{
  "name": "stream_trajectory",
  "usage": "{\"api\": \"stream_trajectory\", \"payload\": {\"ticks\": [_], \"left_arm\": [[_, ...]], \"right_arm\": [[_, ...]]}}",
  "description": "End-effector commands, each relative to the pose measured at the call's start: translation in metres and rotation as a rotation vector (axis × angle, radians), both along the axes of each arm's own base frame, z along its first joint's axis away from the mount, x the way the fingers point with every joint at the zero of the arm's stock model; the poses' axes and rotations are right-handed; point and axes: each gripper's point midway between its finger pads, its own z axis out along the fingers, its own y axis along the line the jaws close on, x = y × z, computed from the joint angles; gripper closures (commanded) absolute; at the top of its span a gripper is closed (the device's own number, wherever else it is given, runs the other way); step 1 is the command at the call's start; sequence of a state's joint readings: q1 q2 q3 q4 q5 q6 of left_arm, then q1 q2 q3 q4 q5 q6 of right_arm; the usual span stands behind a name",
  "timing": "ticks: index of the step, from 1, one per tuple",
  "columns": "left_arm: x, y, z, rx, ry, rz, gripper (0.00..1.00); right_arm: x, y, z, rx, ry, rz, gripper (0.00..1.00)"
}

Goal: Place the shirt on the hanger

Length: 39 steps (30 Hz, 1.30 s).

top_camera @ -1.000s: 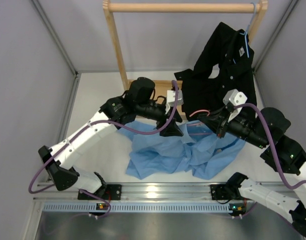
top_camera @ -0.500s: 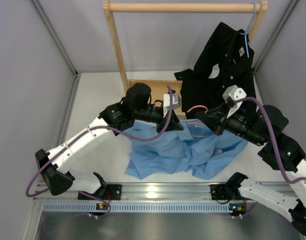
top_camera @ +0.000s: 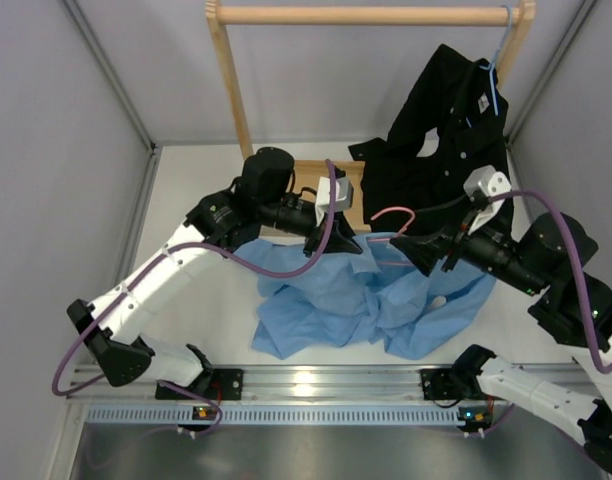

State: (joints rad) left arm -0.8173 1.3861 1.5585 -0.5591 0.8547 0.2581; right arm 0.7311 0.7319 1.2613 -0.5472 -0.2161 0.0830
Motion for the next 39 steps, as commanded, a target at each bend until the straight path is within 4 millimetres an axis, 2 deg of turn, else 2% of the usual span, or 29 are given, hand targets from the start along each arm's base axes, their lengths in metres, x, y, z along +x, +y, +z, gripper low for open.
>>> {"api": "stream_trajectory", "payload": {"ticks": [1,3,4,6,9,11,13,16,21,30,36,37,39], "left_arm": [[-0.018,0.012,0.021,-0.036,-0.047,-0.096,1.0],[-0.027,0.018,0.022,-0.041,-0.043,-0.12,1.0],[-0.029,0.02,0.024,-0.045,-0.045,-0.126,1.0],[-0.034,0.024,0.026,-0.051,-0.046,-0.133,1.0],[-0.039,0.027,0.024,-0.044,-0.031,-0.144,1.0],[-0.046,0.03,0.026,-0.044,-0.019,-0.171,1.0],[-0.057,0.034,0.031,-0.068,-0.014,-0.219,1.0],[-0.069,0.04,0.037,-0.093,-0.011,-0.271,1.0],[-0.074,0.039,0.044,-0.107,0.019,-0.312,1.0],[-0.071,0.03,0.043,-0.094,0.085,-0.342,1.0],[-0.072,0.029,0.045,-0.098,0.097,-0.358,1.0],[-0.072,0.029,0.045,-0.099,0.097,-0.359,1.0],[-0.073,0.03,0.045,-0.1,0.094,-0.36,1.0]], "right_arm": [[-0.023,-0.024,0.025,0.01,-0.06,-0.01,0.37],[-0.031,-0.044,0.028,0.001,-0.084,-0.058,0.31],[-0.036,-0.05,0.019,-0.03,-0.069,-0.06,0.28],[-0.045,-0.059,0.015,-0.069,-0.097,-0.053,0.26],[-0.072,-0.064,-0.001,-0.155,-0.117,0.059,0.25],[-0.082,-0.067,-0.022,-0.244,-0.08,0.115,0.25],[-0.082,-0.068,-0.033,-0.29,-0.058,0.12,0.27],[-0.087,-0.064,-0.04,-0.303,-0.056,0.17,0.3],[-0.105,-0.045,-0.044,-0.303,-0.045,0.346,0.34],[-0.102,-0.018,-0.041,-0.273,-0.064,0.457,0.38],[-0.091,-0.011,-0.027,-0.226,-0.137,0.434,0.56],[-0.09,-0.011,-0.027,-0.226,-0.141,0.427,0.63],[-0.086,-0.012,-0.026,-0.229,-0.147,0.406,0.72]]}}
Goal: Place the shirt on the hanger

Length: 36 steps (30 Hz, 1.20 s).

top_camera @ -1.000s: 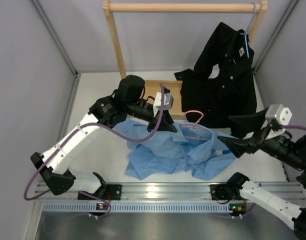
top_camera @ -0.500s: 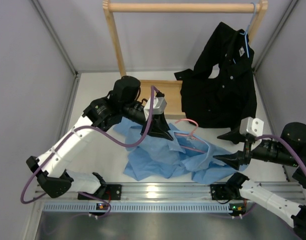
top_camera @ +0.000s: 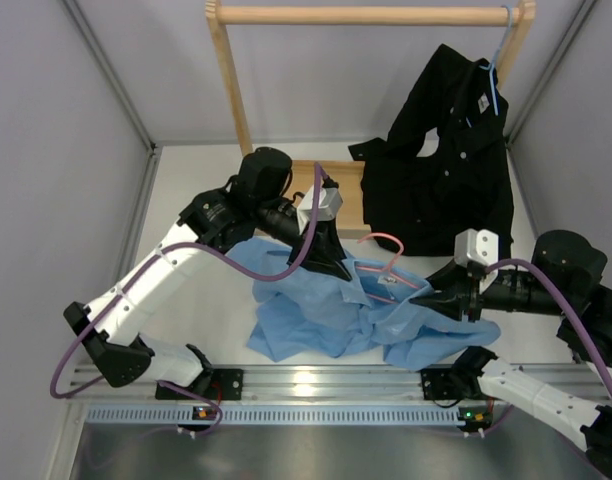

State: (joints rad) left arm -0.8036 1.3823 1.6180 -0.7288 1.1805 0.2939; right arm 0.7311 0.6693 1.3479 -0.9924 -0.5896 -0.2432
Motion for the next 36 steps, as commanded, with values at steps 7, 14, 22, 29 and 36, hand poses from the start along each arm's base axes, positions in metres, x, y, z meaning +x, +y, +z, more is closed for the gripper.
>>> {"api": "stream_trajectory", "payload": {"ticks": [7,14,22,29,36], "left_arm": [[-0.014,0.007,0.031,-0.088,-0.03,-0.076,1.0],[-0.013,0.006,0.039,-0.093,-0.026,-0.075,1.0],[-0.003,0.004,0.035,-0.079,-0.069,0.004,1.0],[0.042,0.004,0.079,-0.18,-0.108,0.401,0.39],[0.053,0.039,0.134,-0.33,-0.173,0.653,0.02]], "right_arm": [[0.002,0.006,0.023,0.079,-0.09,0.022,0.74],[0.002,0.01,0.015,0.049,-0.07,0.048,0.89],[0.023,-0.001,0.045,0.124,-0.125,-0.118,1.0],[0.026,-0.021,0.082,0.224,-0.165,-0.239,1.0],[0.035,-0.028,0.099,0.243,-0.183,-0.312,1.0]]}}
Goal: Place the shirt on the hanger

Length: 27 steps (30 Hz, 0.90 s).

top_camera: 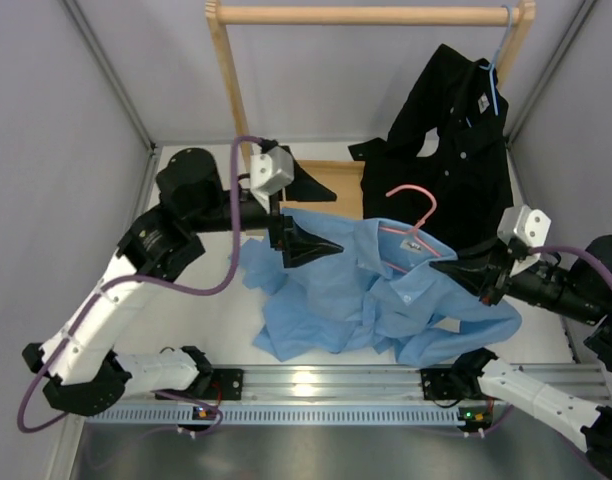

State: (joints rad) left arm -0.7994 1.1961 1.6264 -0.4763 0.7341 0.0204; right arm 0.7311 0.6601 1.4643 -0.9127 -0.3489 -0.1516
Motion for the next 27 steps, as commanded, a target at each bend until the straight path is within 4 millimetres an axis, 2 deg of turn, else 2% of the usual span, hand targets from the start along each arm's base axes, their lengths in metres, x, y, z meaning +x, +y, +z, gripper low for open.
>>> {"api": "stream_trajectory", "payload": {"ticks": [1,2,3,4,5,6,7,8,9,10,11,12,13,14,15,16,17,18,20,22,25,27], "left_arm": [[0.013,0.031,0.059,-0.175,-0.079,0.229,0.02],[0.018,0.039,0.063,-0.193,-0.069,0.29,0.02],[0.036,0.054,0.068,-0.216,-0.062,0.432,0.02],[0.039,0.069,0.069,-0.238,-0.054,0.509,0.02],[0.055,0.087,0.068,-0.257,-0.032,0.649,0.02],[0.058,0.098,0.066,-0.262,-0.022,0.703,0.02],[0.059,0.112,0.056,-0.256,-0.006,0.766,0.02],[0.061,0.12,0.049,-0.254,0.015,0.809,0.02],[0.057,0.138,0.047,-0.274,0.02,0.866,0.02],[0.06,0.141,0.025,-0.231,0.045,0.895,0.02],[0.06,0.146,0.015,-0.222,0.065,0.918,0.02],[0.053,0.161,0.011,-0.237,0.065,0.951,0.02],[0.052,0.166,0.003,-0.228,0.075,0.967,0.02],[0.052,0.168,-0.021,-0.176,0.103,0.986,0.02],[0.05,0.172,-0.03,-0.161,0.111,0.996,0.02],[0.043,0.184,-0.033,-0.173,0.111,1.011,0.02],[0.042,0.186,-0.052,-0.131,0.13,1.026,0.02],[0.036,0.196,-0.056,-0.141,0.13,1.037,0.02],[0.033,0.204,-0.071,-0.119,0.14,1.062,0.02],[0.028,0.212,-0.092,-0.081,0.148,1.077,0.02],[0.025,0.217,-0.121,-0.04,0.151,1.084,0.02],[0.025,0.215,-0.143,-0.023,0.16,1.081,0.02]], "right_arm": [[0.011,-0.007,0.045,0.115,-0.082,-0.085,1.0],[0.024,-0.01,0.047,0.117,-0.068,-0.151,1.0],[0.026,-0.015,0.058,0.14,-0.072,-0.184,1.0],[0.031,-0.017,0.064,0.161,-0.053,-0.22,1.0],[0.047,-0.018,0.065,0.158,-0.033,-0.291,1.0],[0.048,-0.024,0.083,0.193,-0.051,-0.319,1.0],[0.052,-0.025,0.09,0.206,-0.05,-0.34,1.0],[0.068,-0.027,0.092,0.195,-0.042,-0.409,1.0],[0.069,-0.033,0.11,0.228,-0.066,-0.438,1.0],[0.074,-0.036,0.117,0.232,-0.078,-0.469,1.0],[0.09,-0.035,0.118,0.213,-0.078,-0.525,1.0],[0.089,-0.042,0.134,0.238,-0.106,-0.545,1.0],[0.093,-0.043,0.142,0.238,-0.125,-0.564,1.0],[0.105,-0.037,0.144,0.222,-0.123,-0.581,1.0],[0.099,-0.041,0.163,0.264,-0.153,-0.575,1.0],[0.101,-0.04,0.171,0.269,-0.165,-0.575,1.0],[0.11,-0.031,0.174,0.263,-0.165,-0.573,1.0],[0.104,-0.038,0.194,0.31,-0.196,-0.574,1.0],[0.112,-0.032,0.205,0.332,-0.202,-0.582,1.0],[0.11,-0.032,0.223,0.392,-0.223,-0.574,1.0],[0.115,-0.027,0.231,0.433,-0.236,-0.57,1.0],[0.123,-0.022,0.224,0.437,-0.225,-0.581,1.0]]}}
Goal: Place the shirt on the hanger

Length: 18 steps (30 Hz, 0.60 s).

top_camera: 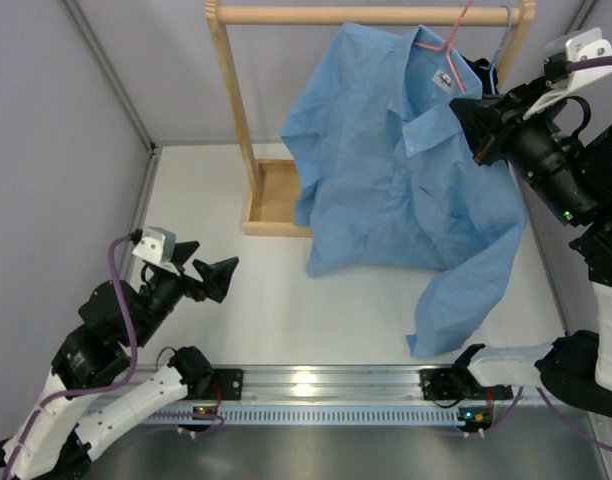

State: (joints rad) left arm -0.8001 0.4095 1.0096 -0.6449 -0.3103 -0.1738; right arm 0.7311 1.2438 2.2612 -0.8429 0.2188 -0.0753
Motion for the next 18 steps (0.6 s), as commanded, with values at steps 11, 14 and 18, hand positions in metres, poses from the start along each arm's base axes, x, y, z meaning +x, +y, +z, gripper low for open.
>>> {"api": "stream_trajectory", "payload": {"ticks": [11,14,18], "left_arm": [[0.006,-0.004,-0.061,-0.015,0.051,0.024,0.02],[0.006,-0.005,-0.062,-0.015,0.055,0.021,0.02],[0.007,-0.003,-0.063,-0.015,0.055,0.033,0.02]], "right_arm": [[-0.019,-0.023,0.053,0.359,-0.278,-0.016,1.0],[-0.028,-0.03,0.069,0.387,-0.313,-0.009,1.0],[-0.035,-0.037,0.087,0.436,-0.325,-0.005,1.0]]}}
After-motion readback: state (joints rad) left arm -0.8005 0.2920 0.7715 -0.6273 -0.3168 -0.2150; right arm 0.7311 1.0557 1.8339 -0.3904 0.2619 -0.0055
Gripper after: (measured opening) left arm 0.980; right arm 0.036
